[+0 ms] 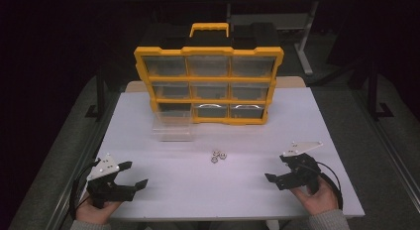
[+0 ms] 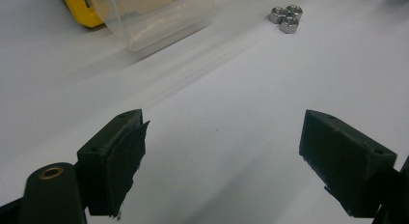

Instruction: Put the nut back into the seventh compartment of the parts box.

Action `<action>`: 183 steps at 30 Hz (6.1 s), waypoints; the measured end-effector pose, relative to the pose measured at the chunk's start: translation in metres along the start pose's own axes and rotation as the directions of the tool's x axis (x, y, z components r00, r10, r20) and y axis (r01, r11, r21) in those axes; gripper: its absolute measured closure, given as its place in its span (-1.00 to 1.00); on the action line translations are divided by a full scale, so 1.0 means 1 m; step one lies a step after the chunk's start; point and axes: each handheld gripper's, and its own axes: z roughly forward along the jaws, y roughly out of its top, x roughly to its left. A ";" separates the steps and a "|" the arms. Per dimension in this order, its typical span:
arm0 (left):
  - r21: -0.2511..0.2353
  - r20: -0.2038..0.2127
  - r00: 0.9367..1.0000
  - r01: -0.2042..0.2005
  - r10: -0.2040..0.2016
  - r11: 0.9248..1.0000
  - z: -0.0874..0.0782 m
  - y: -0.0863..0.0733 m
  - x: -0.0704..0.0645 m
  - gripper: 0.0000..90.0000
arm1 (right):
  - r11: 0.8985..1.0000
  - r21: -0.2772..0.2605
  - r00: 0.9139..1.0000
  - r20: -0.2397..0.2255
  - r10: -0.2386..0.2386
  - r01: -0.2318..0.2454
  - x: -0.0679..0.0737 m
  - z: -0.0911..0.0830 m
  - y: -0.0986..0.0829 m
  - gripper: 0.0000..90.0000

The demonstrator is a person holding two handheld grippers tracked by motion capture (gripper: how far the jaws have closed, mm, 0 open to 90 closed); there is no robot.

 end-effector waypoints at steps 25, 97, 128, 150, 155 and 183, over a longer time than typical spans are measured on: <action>0.013 0.004 1.000 -0.010 0.010 1.000 0.000 -0.001 0.001 -0.64 | 1.000 0.020 1.000 -0.018 0.020 -0.019 -0.001 0.004 0.000 -0.64; 0.002 0.002 1.000 0.003 -0.003 1.000 0.001 0.000 0.004 -0.63 | 0.928 0.276 0.959 -0.203 -0.198 0.250 0.028 0.142 0.123 0.33; 0.010 0.000 1.000 -0.003 0.003 1.000 0.000 0.000 0.006 -0.63 | 0.929 0.250 0.948 -0.234 -0.216 0.274 0.020 0.125 0.137 0.54; 0.003 -0.002 1.000 0.003 -0.003 1.000 -0.002 0.000 0.008 -0.63 | 0.936 0.166 0.927 -0.271 -0.260 0.311 0.030 0.107 0.231 0.54; 0.002 -0.002 1.000 0.008 -0.008 1.000 -0.001 0.000 0.007 -0.62 | 0.931 0.158 0.918 -0.285 -0.275 0.328 0.040 0.114 0.253 0.54; -0.007 -0.006 1.000 0.009 -0.009 1.000 -0.002 -0.001 0.008 -0.62 | 0.920 0.215 0.924 -0.277 -0.264 0.328 0.064 0.179 0.291 0.36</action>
